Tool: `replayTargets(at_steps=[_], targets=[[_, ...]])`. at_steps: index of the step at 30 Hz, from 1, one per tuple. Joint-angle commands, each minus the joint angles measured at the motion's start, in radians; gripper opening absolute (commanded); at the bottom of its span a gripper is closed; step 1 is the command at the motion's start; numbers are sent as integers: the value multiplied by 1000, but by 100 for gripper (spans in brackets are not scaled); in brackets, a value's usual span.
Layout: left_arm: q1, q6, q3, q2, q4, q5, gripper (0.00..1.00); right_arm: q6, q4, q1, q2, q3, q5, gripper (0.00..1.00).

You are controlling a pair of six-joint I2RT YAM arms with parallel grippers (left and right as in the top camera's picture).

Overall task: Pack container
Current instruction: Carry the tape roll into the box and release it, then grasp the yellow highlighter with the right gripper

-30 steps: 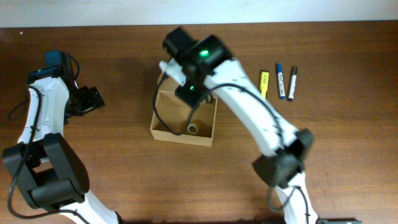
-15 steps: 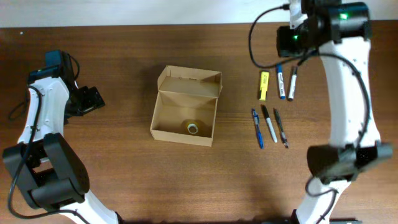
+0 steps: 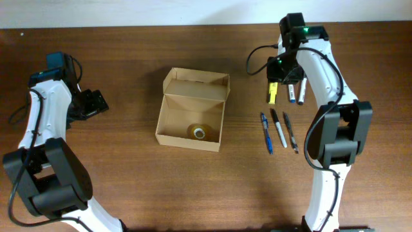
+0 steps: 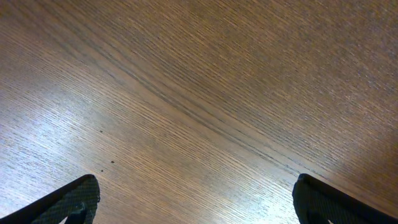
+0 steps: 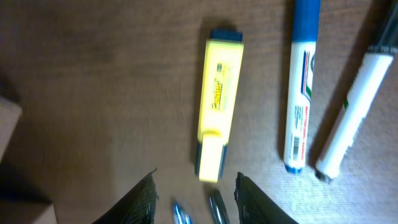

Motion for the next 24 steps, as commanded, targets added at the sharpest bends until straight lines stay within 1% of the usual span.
replayTargets(at_steps=[1,3,5,7,20,21,22,24], targets=[[2,12,-3,-2,0,7,100,90,33,3,37,-5,27,42],[2,12,-3,-2,0,7,100,90,51,3,48,-5,36,43],[2,12,-3,-2,0,7,100,105,68,3,67,-5,50,46],[2,12,-3,-2,0,7,100,109,73,3,83,-5,57,46],[2,12,-3,-2,0,7,100,108,59,3,175,-8,67,46],[2,12,-3,-2,0,7,100,108,57,3,177,-8,67,44],[2,12,-3,-2,0,7,100,108,57,3,177,-8,67,36],[2,12,-3,-2,0,7,100,108,57,3,177,-8,67,4]])
